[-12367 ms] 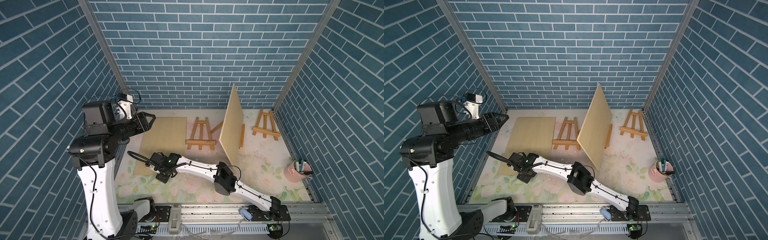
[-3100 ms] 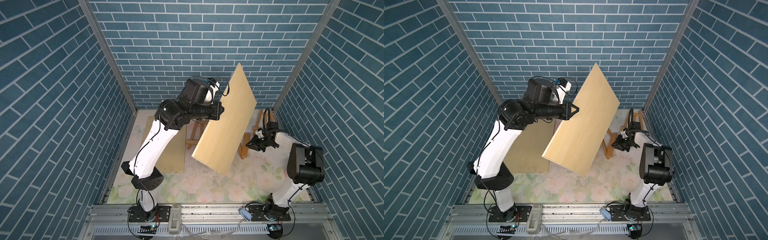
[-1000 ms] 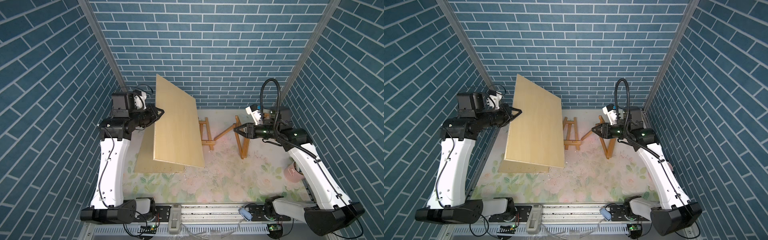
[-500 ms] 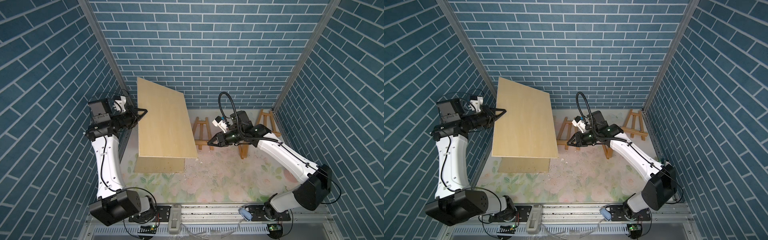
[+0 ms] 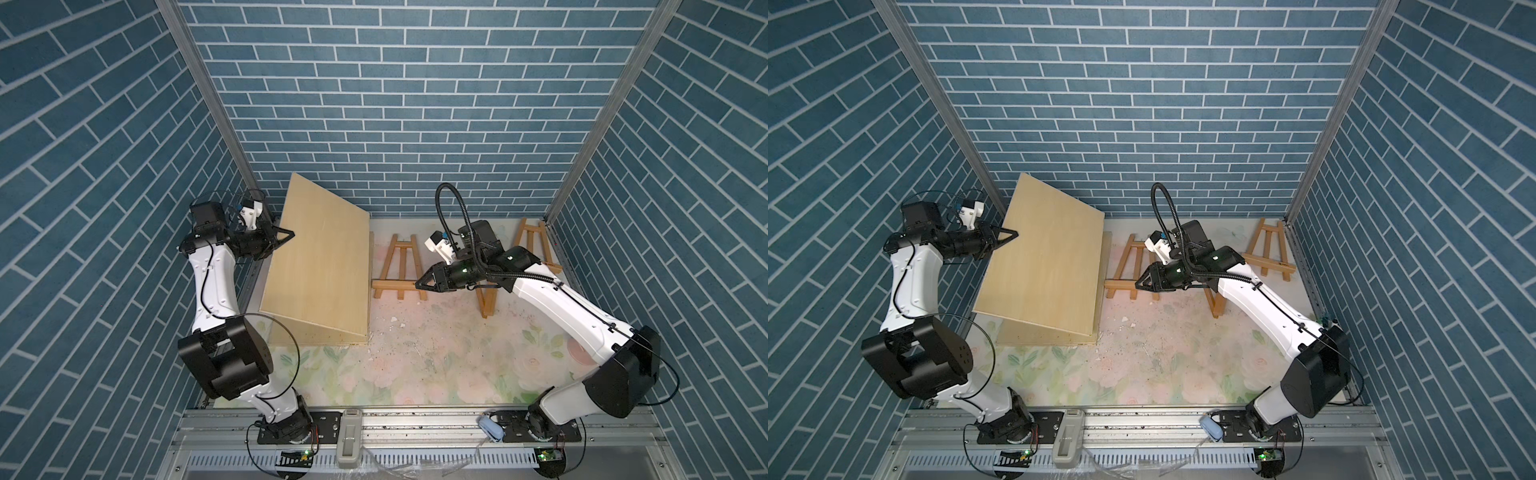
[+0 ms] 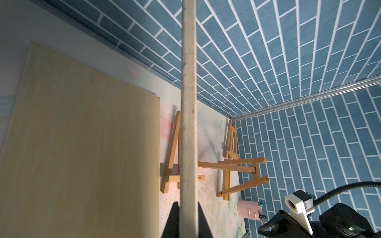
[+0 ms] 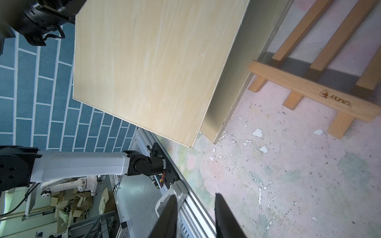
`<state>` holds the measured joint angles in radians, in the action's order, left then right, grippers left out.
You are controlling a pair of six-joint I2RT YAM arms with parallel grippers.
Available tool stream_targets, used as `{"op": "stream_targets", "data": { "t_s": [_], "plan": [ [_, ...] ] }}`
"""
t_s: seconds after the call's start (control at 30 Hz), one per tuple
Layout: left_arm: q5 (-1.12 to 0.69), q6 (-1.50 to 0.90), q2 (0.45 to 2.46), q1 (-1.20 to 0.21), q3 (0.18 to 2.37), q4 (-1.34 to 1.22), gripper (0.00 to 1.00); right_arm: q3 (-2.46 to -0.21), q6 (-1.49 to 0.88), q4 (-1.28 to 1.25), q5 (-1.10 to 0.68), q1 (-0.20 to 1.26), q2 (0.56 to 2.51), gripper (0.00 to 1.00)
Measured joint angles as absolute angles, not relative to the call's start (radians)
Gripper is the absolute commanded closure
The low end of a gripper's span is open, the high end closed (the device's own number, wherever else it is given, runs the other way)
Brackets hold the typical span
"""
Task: Disassemble the easel
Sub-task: Place the drawing board on the drawing board.
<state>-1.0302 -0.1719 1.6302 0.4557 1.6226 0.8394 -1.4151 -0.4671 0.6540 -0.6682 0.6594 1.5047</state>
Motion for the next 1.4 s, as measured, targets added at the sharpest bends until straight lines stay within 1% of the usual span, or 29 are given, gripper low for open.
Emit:
{"op": "stream_targets", "data": {
  "t_s": [0.2,0.4,0.63,0.93,1.07,1.23,1.33,1.4],
  "plan": [
    [-1.048,-0.145,1.671,0.48,1.581,0.762,1.0,-1.468,-0.467,0.676,-0.639,0.659,1.541,0.7],
    [-1.077,-0.088,1.784,0.482,1.582,0.76,1.0,-1.525,-0.467,0.686,-0.619,0.659,1.573,0.7],
    [-1.079,0.0,1.909,0.488,1.634,0.83,1.0,-1.555,-0.467,0.713,-0.595,0.659,1.602,0.7],
    [-1.079,0.076,1.93,0.491,1.67,0.907,1.0,-1.608,-0.467,0.732,-0.586,0.659,1.652,0.71],
    [-1.078,0.074,1.927,0.492,1.652,0.897,0.93,-1.618,-0.467,0.733,-0.585,0.659,1.67,0.71],
    [-1.046,0.062,1.907,0.496,1.618,0.876,0.73,-1.621,-0.467,0.734,-0.582,0.66,1.681,0.71],
    [-0.995,0.059,1.896,0.496,1.617,0.871,0.67,-1.621,-0.467,0.734,-0.579,0.661,1.684,0.71],
    [-0.961,0.059,1.886,0.496,1.617,0.867,0.65,-1.621,-0.467,0.734,-0.578,0.661,1.684,0.71]
  ]
}}
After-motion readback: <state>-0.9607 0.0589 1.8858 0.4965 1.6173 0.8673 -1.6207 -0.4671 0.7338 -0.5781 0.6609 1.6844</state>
